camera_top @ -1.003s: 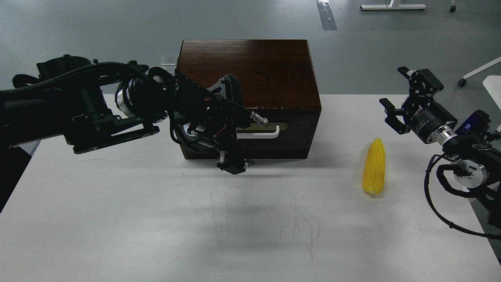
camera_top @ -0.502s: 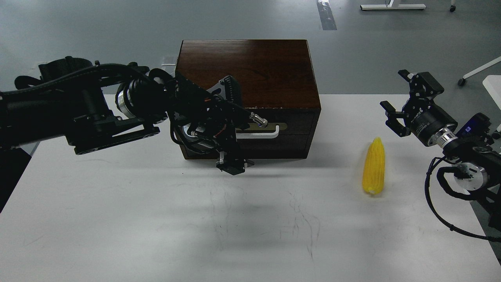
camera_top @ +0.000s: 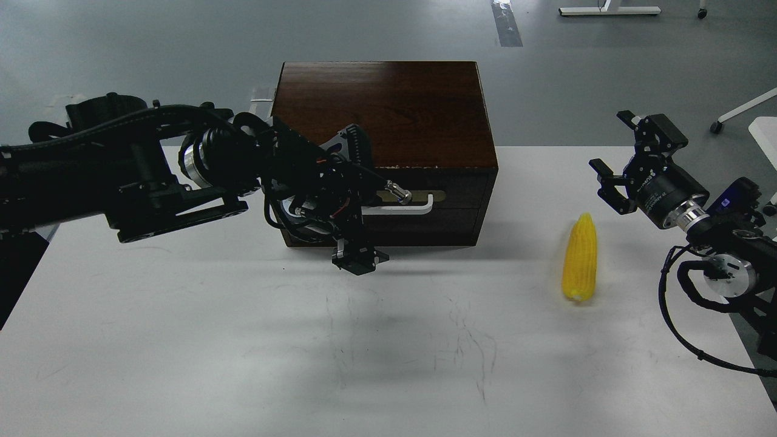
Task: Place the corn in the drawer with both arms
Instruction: 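Pull the drawer handle toward the robot with the left gripper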
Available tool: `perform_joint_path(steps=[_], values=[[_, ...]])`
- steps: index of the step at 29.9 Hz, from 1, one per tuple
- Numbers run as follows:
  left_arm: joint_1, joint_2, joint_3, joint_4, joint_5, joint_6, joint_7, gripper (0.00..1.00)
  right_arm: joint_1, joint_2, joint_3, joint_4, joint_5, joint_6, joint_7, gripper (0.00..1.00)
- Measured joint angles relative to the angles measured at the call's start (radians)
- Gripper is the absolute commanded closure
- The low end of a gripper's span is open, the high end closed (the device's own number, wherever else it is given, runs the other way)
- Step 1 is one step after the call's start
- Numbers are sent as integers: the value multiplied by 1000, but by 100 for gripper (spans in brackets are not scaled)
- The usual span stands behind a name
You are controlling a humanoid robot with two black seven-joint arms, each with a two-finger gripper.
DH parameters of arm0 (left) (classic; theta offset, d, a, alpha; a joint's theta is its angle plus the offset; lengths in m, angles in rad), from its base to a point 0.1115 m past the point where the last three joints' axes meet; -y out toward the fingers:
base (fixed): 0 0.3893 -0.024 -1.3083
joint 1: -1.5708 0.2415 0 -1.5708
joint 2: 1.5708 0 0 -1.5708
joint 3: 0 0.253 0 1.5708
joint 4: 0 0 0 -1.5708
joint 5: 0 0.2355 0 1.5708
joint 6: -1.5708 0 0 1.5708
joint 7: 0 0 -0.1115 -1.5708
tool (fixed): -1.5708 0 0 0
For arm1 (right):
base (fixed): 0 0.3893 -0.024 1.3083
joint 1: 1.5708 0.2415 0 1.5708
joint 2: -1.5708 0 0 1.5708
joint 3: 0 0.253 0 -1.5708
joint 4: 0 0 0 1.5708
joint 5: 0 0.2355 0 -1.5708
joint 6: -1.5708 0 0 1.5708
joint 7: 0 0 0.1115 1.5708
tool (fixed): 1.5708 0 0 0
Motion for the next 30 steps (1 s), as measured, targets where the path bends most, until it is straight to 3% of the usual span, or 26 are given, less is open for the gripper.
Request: perform_joint_path(steps=[11,21,30], values=[[0,-7,11,7,1,0,1,2,-8,0,2,0,0,0,0,0],[-8,-25,46,-19,-2,0,-32,2,-8,0,4,-2,0,-1,0,0],[-21,-28,47,-72,-12,0,-36,2,-8,1,5,-2,0,-1,0,0]])
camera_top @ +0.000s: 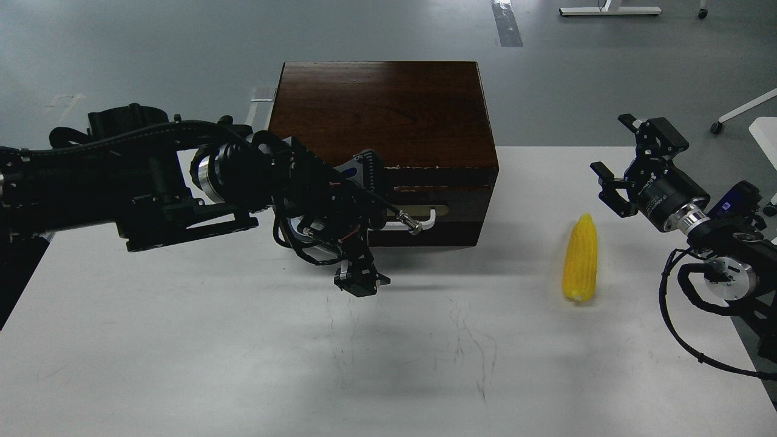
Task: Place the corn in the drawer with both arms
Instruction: 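Pull the drawer handle toward the robot with the left gripper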
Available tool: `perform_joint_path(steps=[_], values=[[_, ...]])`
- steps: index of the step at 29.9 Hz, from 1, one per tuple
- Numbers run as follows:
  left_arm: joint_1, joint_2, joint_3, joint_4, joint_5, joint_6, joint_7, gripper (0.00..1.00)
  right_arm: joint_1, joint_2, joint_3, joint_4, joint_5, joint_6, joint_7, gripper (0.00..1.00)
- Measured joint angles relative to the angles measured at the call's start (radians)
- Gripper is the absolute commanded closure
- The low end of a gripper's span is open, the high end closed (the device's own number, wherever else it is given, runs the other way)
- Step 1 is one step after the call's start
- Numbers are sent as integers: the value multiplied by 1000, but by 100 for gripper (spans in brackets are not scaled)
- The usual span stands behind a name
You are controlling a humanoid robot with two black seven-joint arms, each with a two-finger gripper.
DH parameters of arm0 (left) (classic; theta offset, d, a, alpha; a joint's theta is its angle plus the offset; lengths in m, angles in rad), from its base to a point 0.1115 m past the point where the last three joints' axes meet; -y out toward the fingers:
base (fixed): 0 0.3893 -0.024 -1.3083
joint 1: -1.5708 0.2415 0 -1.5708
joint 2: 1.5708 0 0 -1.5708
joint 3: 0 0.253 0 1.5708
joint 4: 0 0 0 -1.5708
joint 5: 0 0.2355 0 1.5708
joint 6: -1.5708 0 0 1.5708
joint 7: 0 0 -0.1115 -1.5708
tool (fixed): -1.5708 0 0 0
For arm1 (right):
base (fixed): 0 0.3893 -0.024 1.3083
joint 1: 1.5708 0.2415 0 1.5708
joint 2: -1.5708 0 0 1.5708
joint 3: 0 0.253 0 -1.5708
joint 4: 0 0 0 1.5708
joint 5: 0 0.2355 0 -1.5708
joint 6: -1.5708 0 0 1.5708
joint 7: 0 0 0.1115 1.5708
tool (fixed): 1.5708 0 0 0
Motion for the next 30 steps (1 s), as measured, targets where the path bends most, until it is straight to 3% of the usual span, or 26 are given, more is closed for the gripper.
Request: perform_joint_path(steps=[19,30], values=[[-14,96,0,-199,-3,0,0,2,-5,0,0,-3,0,0,0,0],[-4,105,16,-204,0,1,0,2,-6,-2,0,-3,0,0,0,0]])
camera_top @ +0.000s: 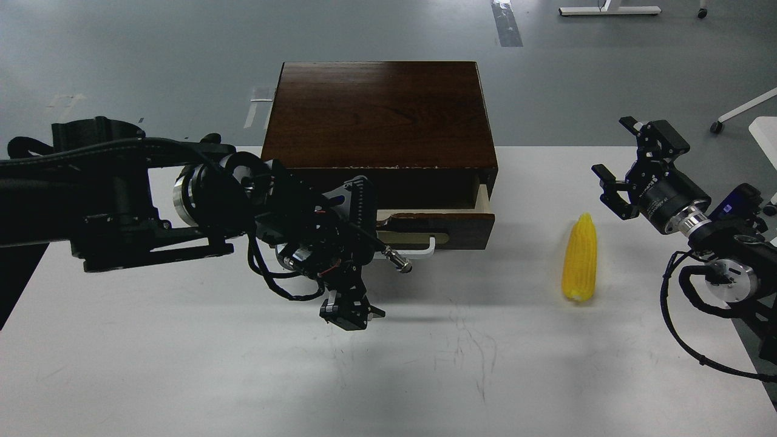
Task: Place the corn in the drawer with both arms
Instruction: 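Pull the drawer handle toward the robot with the left gripper, then keep pulling the drawer farther open with the left gripper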
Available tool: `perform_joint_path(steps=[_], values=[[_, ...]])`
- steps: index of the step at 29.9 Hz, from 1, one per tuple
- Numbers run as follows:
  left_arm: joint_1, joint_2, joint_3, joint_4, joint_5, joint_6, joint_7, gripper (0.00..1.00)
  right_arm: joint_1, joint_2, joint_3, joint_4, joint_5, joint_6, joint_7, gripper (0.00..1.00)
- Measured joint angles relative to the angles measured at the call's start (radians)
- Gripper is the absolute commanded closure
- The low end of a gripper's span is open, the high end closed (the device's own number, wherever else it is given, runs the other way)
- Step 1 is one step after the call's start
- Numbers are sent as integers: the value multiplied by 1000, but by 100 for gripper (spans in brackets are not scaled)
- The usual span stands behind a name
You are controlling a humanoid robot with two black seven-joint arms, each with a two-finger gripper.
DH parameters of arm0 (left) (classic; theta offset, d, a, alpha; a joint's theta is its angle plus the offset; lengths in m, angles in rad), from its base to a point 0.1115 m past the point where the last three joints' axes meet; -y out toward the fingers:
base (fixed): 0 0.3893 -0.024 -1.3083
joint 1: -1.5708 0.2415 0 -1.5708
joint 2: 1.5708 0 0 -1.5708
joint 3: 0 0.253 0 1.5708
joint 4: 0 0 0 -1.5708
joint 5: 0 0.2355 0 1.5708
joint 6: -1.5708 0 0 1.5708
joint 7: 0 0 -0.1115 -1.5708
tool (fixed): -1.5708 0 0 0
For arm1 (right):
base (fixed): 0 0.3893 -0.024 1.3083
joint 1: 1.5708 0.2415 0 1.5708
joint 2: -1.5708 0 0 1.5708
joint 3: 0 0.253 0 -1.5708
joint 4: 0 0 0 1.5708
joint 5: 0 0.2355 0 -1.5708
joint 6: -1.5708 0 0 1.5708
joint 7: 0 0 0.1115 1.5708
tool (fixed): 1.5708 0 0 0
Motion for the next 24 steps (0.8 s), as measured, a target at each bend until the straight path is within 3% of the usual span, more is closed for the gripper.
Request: perform_joint_path(steps=[24], values=[[-9,-21,36,20,71,-2,33,4,-13,1,0,0,0,0,0,0]])
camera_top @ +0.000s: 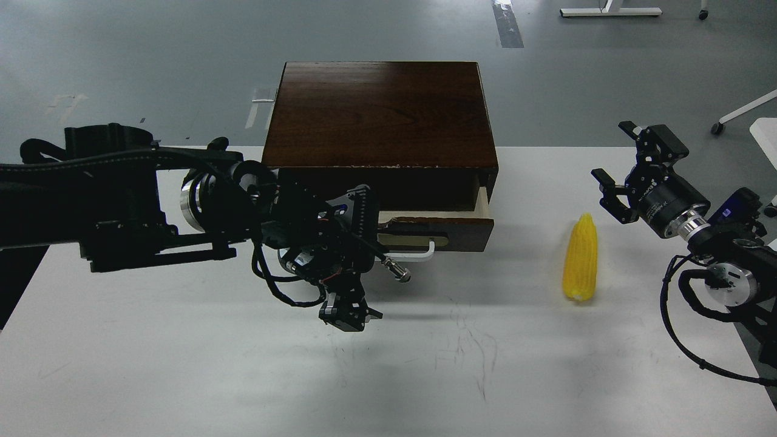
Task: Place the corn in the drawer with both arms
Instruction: 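Keep pulling the drawer farther open with the left gripper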
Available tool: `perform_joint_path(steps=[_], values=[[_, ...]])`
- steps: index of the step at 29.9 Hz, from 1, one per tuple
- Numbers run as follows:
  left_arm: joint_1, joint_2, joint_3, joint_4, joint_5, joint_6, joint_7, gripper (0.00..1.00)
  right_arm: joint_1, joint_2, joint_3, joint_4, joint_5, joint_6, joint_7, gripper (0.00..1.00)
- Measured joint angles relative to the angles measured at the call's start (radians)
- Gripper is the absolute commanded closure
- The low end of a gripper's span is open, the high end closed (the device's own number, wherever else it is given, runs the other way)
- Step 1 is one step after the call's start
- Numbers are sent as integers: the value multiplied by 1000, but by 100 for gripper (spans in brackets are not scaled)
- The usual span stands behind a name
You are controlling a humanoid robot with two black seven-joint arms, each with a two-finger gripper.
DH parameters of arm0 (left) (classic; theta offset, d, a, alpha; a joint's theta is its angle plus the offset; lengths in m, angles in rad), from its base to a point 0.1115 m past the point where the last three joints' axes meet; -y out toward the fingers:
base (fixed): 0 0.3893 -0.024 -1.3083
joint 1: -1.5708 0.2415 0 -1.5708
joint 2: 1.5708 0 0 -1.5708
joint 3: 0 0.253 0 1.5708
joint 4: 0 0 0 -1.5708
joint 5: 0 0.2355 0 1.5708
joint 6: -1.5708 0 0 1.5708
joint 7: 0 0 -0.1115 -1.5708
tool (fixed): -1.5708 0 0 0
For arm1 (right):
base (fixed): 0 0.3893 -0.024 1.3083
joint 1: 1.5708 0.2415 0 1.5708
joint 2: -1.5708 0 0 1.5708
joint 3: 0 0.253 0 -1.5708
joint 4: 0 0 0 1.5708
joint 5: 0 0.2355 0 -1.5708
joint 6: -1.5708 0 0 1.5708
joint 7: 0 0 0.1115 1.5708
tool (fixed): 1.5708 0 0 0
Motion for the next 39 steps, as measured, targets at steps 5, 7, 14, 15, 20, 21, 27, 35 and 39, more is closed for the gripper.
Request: perform_joint_path(steps=[5,7,14,15,20,21,27,35,39], values=[[-9,-1,8,0,0,-1,0,5,-7,0,0,1,0,0,0,0],[-9,-1,12,-1,0,-1,0,5,-12,0,0,1,0,0,0,0],[-26,1,24,-2,0,0,-2,5,-21,-2,0,2,0,0,0,0],[-32,1,25,-2,0,-1,-2,5,-22,-2,0,2,0,0,0,0],[-61,0,25,-6,0,-1,-6,5,-22,-6,0,2,0,0,0,0],[-65,-1,24,-7,1,-1,-6,6,-22,-6,0,2,0,0,0,0],[-81,0,37,-9,2,2,-10,6,-22,-6,0,2,0,0,0,0],[-97,-1,89,-8,0,2,-10,9,-22,-6,1,2,0,0,0,0],[-110,-3,112,-6,0,2,-12,11,-22,-6,1,2,0,0,0,0]])
